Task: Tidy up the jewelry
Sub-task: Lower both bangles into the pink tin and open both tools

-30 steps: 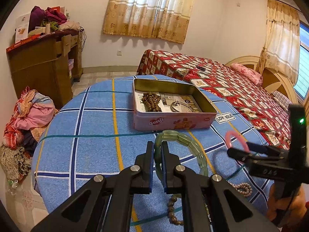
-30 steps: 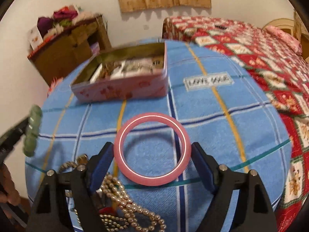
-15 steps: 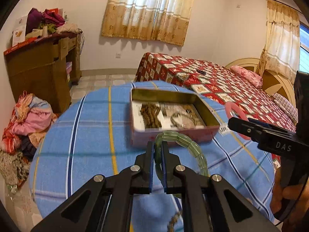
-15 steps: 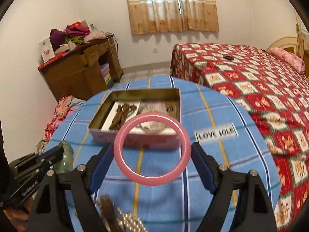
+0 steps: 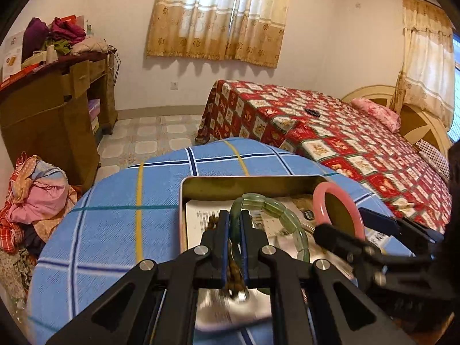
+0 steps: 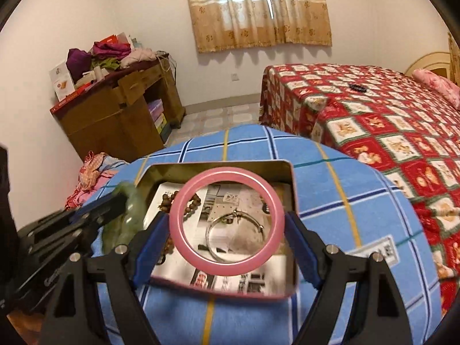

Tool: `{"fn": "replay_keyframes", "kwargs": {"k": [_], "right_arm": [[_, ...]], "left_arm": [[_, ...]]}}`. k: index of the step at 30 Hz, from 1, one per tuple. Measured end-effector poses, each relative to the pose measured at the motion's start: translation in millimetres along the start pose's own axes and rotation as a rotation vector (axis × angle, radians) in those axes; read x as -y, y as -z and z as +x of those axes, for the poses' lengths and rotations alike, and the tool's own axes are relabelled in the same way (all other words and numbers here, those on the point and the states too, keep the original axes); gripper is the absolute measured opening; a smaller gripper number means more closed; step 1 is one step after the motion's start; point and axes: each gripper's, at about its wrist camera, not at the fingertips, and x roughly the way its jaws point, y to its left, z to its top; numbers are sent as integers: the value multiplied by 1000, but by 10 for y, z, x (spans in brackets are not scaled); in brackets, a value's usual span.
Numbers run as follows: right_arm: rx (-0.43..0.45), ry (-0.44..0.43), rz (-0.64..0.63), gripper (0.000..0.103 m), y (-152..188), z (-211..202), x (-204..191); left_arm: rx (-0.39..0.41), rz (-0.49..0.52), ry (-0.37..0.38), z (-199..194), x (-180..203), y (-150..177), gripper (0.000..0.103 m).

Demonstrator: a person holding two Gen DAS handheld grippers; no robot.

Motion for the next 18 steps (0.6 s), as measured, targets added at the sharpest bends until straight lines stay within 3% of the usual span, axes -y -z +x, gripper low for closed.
{"fn": "replay_keyframes", "kwargs": {"k": [7, 11, 18], "right_arm": [[-36, -12, -10, 83, 57, 195, 24], [-35, 12, -42, 83, 60, 242, -26], [-31, 33, -76, 84, 36, 302, -51]], "left_arm": [[-32, 11, -24, 258, -43, -33, 6], [-41, 21, -62, 298, -66, -3, 6], [-40, 18, -61, 306, -91, -8, 7]]}}
